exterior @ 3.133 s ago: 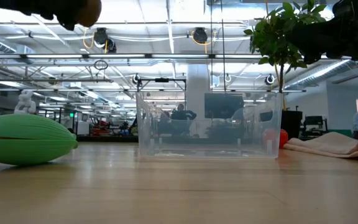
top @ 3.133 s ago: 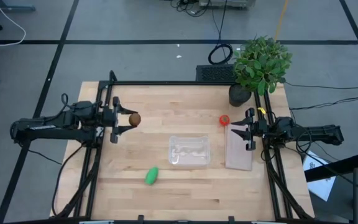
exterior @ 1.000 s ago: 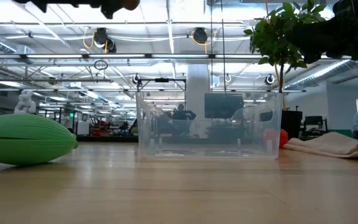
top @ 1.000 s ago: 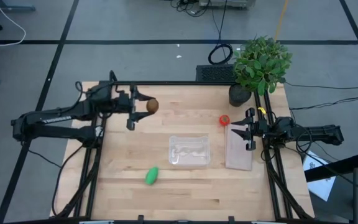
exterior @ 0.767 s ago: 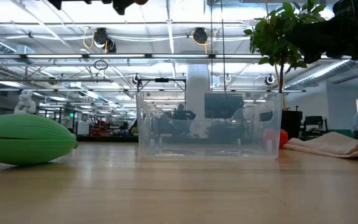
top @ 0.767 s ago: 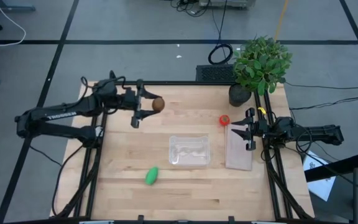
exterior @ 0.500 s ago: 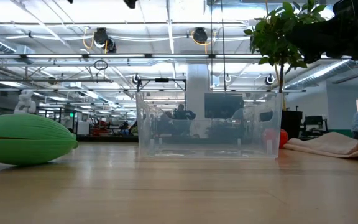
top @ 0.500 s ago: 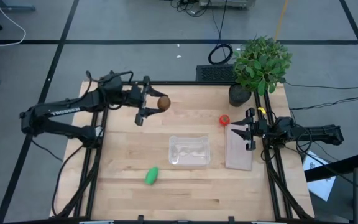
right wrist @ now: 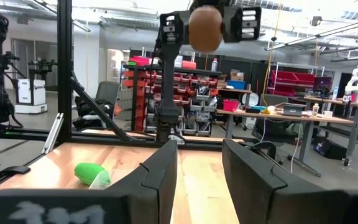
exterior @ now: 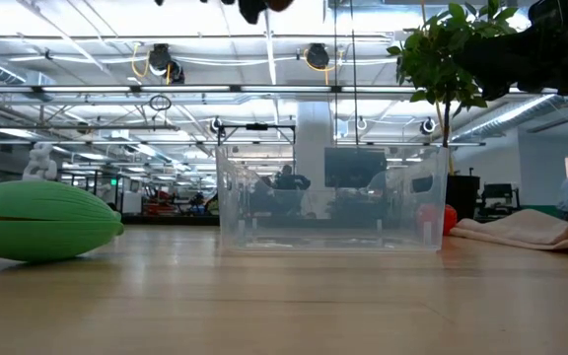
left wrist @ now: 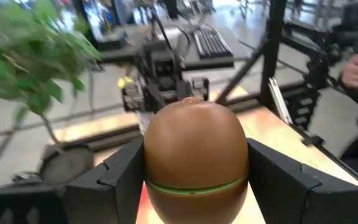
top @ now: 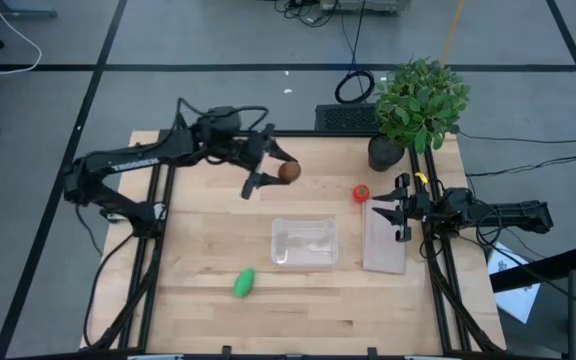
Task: Pick and placing Produce into tupperware
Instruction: Put the kiwi into the transparent bin
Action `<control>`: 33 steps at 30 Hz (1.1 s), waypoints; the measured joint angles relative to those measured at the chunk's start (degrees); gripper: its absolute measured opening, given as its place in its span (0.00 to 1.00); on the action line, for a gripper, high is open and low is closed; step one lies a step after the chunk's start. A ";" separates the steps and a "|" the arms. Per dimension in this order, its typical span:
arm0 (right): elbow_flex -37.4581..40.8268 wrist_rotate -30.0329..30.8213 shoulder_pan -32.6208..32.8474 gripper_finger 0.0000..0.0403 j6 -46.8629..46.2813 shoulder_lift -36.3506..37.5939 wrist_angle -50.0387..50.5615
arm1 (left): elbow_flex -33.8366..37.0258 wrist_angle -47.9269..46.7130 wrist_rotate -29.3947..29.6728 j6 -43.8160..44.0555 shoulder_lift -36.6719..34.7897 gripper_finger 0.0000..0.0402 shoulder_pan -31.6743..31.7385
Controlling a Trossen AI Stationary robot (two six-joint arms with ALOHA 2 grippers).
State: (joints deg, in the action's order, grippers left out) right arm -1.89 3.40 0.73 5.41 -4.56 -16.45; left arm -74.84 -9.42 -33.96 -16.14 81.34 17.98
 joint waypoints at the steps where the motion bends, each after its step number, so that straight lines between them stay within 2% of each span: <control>1: -0.02 0.00 0.00 0.30 0.00 0.00 0.02 | -0.76 -0.88 -0.51 -0.46 1.11 0.59 0.00; 7: -0.01 0.00 0.00 0.30 0.00 -0.01 0.01 | -3.62 -4.73 -0.72 -1.03 6.99 0.59 -0.55; 23: -0.02 0.00 0.00 0.30 0.00 0.00 0.02 | -3.86 -9.33 -0.64 -4.10 20.14 0.59 -5.29; 33: 0.00 0.00 0.00 0.30 0.00 0.00 0.02 | -3.86 -14.13 1.22 -6.76 24.56 0.59 -7.32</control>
State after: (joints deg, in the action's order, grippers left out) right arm -1.89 3.40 0.73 5.41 -4.56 -16.43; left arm -78.70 -23.55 -32.74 -22.90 105.90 10.65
